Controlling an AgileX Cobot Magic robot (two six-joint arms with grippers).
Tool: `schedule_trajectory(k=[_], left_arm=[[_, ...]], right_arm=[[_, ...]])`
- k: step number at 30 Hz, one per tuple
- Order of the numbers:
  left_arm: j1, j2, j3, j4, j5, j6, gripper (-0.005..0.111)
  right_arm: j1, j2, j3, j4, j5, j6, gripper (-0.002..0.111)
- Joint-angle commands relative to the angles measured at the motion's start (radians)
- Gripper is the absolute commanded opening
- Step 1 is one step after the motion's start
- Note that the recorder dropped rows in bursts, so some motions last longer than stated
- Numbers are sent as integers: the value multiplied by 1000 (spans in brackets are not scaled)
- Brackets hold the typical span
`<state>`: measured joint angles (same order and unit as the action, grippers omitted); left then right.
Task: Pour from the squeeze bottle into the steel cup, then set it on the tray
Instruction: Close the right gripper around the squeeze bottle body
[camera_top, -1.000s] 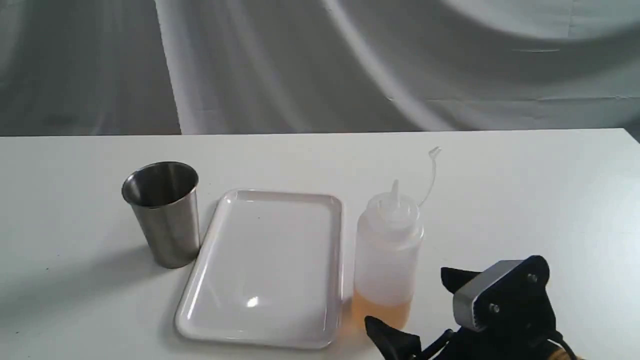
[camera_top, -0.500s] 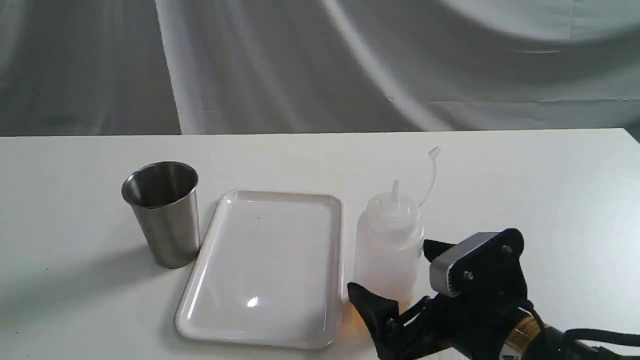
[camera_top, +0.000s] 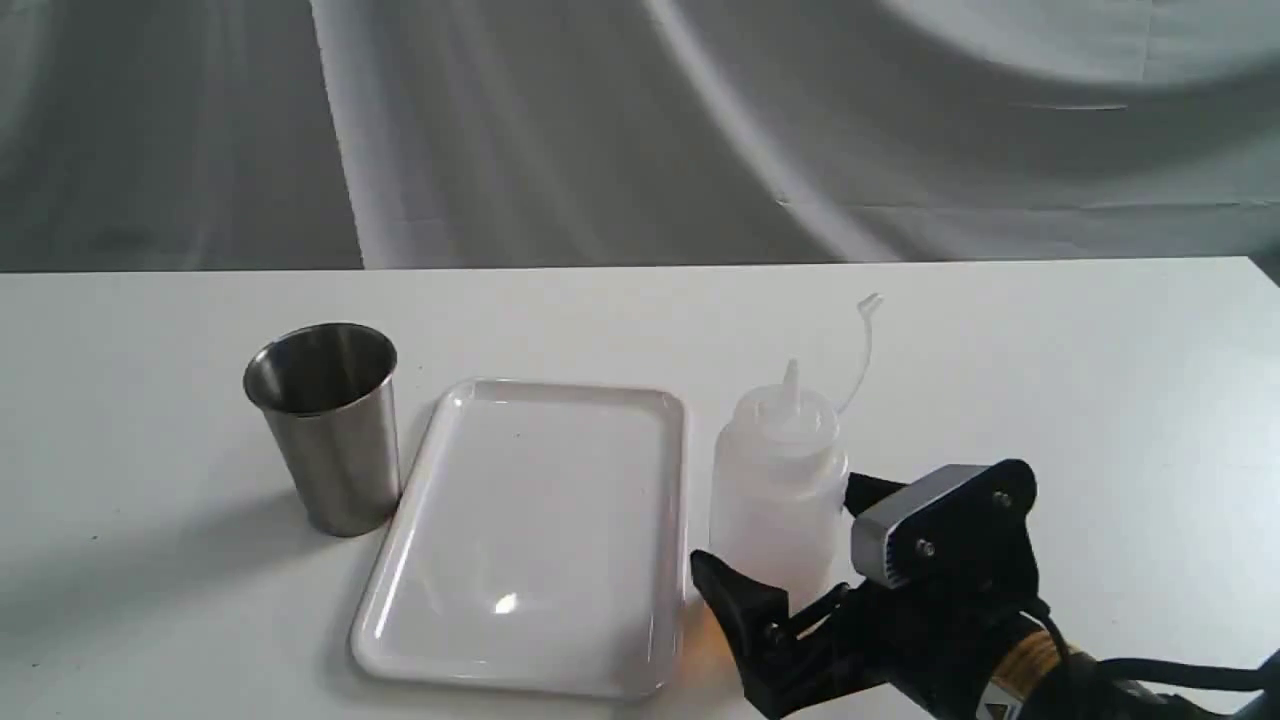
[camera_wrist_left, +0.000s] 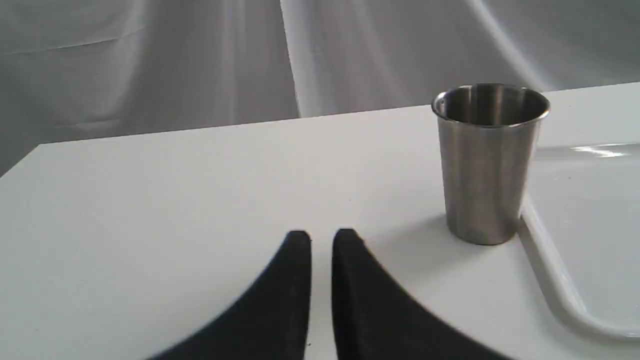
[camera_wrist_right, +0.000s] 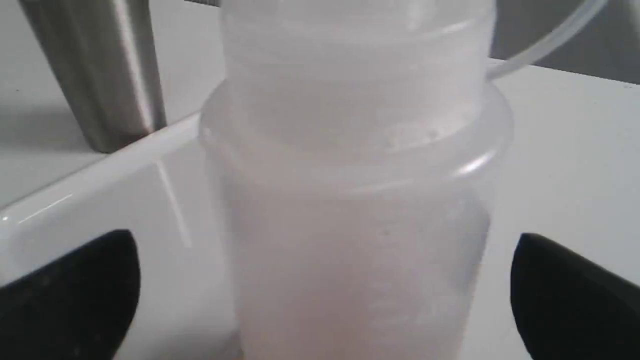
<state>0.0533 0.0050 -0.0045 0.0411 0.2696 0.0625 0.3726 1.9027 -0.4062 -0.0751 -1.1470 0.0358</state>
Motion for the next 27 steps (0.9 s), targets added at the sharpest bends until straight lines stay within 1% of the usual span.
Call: schedule_trajectory(k=[1,5,9,13,17,21,27], left_arm=[[-6,-5,4,0,-4,-2,8],[-6,-5,4,0,-4,-2,8],[-6,-5,4,0,-4,-2,8],[-6,-5,4,0,-4,-2,8],[-6,-5,4,0,-4,-2,8],[-6,-5,4,0,-4,-2,8],[-6,-5,4,0,-4,-2,8]], right_arm=[[-3,1,-4,23,-28,-7,105],[-3,1,-17,35,-37,-11,105],[-3,5,-77,31,38,-11,105],[-3,37,-109,24,53,-13,105],[-3,80,-131,7,40,-13,105],[-3,118,-131,7,-30,-13,105],[-3,152,-131,16,-64,-42,105]])
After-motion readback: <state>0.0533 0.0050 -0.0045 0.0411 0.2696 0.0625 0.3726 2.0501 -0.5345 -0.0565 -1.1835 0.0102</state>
